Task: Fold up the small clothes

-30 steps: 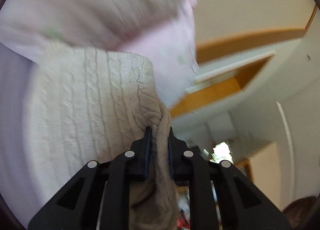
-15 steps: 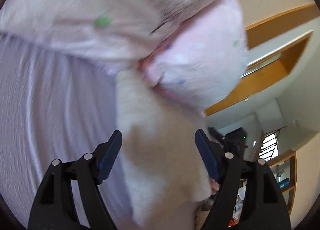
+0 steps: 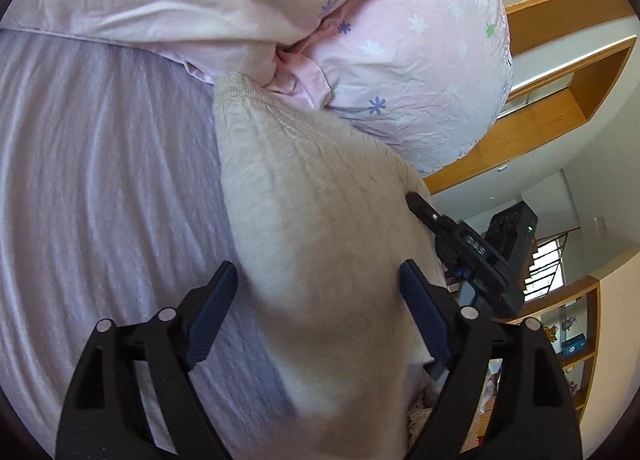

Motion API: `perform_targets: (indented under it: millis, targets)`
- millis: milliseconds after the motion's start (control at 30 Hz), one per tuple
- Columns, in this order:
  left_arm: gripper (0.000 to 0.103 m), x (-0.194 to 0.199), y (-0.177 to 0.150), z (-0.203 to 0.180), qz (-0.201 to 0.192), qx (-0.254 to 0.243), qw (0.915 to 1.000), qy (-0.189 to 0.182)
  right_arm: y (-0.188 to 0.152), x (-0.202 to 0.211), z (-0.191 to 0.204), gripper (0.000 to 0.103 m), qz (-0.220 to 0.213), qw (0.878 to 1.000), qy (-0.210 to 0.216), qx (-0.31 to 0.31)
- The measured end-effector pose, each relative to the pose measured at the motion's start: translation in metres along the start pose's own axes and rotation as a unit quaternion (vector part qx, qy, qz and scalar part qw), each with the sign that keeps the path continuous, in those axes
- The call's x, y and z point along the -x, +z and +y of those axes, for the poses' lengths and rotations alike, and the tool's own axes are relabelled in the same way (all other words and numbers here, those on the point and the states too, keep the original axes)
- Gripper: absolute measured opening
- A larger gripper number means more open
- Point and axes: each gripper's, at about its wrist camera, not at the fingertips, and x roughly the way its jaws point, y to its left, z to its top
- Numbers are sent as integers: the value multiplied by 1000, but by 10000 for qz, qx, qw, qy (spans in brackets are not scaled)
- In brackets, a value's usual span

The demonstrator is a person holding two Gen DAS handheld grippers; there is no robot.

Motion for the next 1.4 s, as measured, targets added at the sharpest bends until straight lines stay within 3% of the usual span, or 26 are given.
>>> perform_targets:
  millis: [33,100,133,167,200,300,367,433,533,600,633,700,733,800,867,967,1033,1067,1100,1133,1200,1333,1400]
  targets:
    - [84,-3,0,0,18,11,10000,-19,0,-8,-5,19,187,9998,19,-60]
    - [85,-11,-1,-5,77,-50,9999,111,-1,-11,-17,42,537,9974,191,-448]
    - [85,-15,-2,-6,91,-70,9998,165,-1,-7,-22,73,665,9955,264,-615]
    - [86,-17,-3,-9,55,-148,9996,237,-2,-1,-24,97,646,9954,370,-611]
    - [86,-18,-3,-10,42,-181,9995,272,-2,3,-24,99,627,9954,455,-566]
    - [80,-23,-4,-13,-25,-222,9992,322,-6,-1,-22,98,911,9926,576,-556]
    - [64,-22,-4,-12,-95,-220,9992,314,-14,-15,-18,71,1192,9905,508,-470]
    - [52,-15,-5,-13,-154,-303,9991,237,-17,-14,-13,46,1190,9873,915,-523]
    - [45,10,-11,-13,-184,-406,9989,169,-24,-12,-4,37,1187,9800,1449,-667]
    - [45,39,-15,-15,-358,-725,9960,370,-31,-18,14,36,1302,9726,1839,-571]
    - [47,53,-17,-13,-443,-866,9939,517,-35,-24,30,38,1383,9700,1959,-401]
    - [52,80,-21,-5,-544,-1043,9871,1084,-39,-30,51,46,1490,9737,1725,-82]
    - [55,88,-22,0,-574,-1015,9849,1283,-39,-25,58,46,1308,9799,1505,61]
    - [58,112,-30,8,-745,-918,9794,1640,-40,-6,64,46,984,9827,1559,168]
    - [73,139,-47,5,-1160,-1203,9676,1895,-47,12,71,46,843,9828,1616,283]
    - [83,164,-72,-5,-1465,-1582,9517,2185,-62,14,79,46,1129,9808,1535,410]
    - [88,171,-85,-9,-1513,-1666,9491,2204,-73,3,91,41,1293,9779,1548,556]
    - [89,172,-93,-12,-1496,-1687,9500,2160,-77,-3,98,10,1253,9804,1320,749]
    - [90,169,-96,-16,-1455,-1688,9508,2150,-78,-5,99,10,1198,9834,1073,840]
    - [98,168,-102,-18,-1415,-1671,9506,2201,-76,-7,97,10,1037,9887,729,798]
    - [101,165,-115,-23,-1489,-1643,9451,2401,-69,-12,85,10,955,9935,453,413]
    - [101,153,-131,-18,-1481,-1434,9483,2412,-73,-2,84,13,866,9956,289,230]
    - [101,145,-132,-13,-1333,-1160,9533,2451,-78,13,87,26,730,9967,273,227]
